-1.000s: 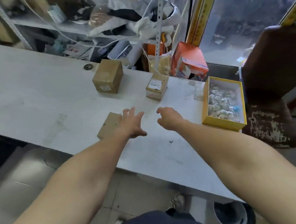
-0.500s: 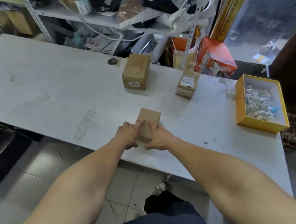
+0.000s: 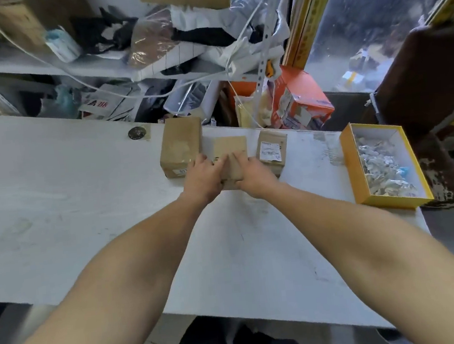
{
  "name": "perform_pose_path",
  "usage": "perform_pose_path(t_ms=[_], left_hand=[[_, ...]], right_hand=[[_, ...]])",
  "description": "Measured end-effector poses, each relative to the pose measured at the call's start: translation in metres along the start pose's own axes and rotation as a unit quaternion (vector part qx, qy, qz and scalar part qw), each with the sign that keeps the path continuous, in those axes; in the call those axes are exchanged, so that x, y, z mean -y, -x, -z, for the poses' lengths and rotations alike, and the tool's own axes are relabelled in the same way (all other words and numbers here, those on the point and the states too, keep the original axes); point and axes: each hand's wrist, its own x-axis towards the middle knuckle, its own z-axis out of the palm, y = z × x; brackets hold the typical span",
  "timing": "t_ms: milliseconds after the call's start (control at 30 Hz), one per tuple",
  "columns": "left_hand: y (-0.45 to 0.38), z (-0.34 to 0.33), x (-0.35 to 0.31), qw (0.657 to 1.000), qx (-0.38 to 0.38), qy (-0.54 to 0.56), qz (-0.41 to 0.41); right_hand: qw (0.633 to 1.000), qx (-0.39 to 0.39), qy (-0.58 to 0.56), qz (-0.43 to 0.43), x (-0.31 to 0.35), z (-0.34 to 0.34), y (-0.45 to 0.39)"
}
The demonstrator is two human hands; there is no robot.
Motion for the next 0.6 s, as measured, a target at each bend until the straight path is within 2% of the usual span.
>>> perform_pose_path(t_ms=[133,300,433,600], left_hand=[[-0.043,0.000,0.017,1.000,0.001,-0.019,-0.017],[-0.082,-0.023,0.020,0.997,0.053,-0.055,-0.018],[-0.098,-0.033,0.027,0.999,0.038,-0.027,-0.018],[-0.115,-0.025,0.028,0.997,0.069,-0.036,-0.004]], right_hand=[[1.000,-0.022,0.011,-0.018,0.003,0.010,-0.042],[0.999,0.013,0.029,-0.023,-0.003,-0.005,-0.086],[1.000,-0.009,-0.004,-0.030,-0.006,-0.008,-0.097],[0.999,0.035,-0.013,-0.036,-0.008,0.005,-0.105]])
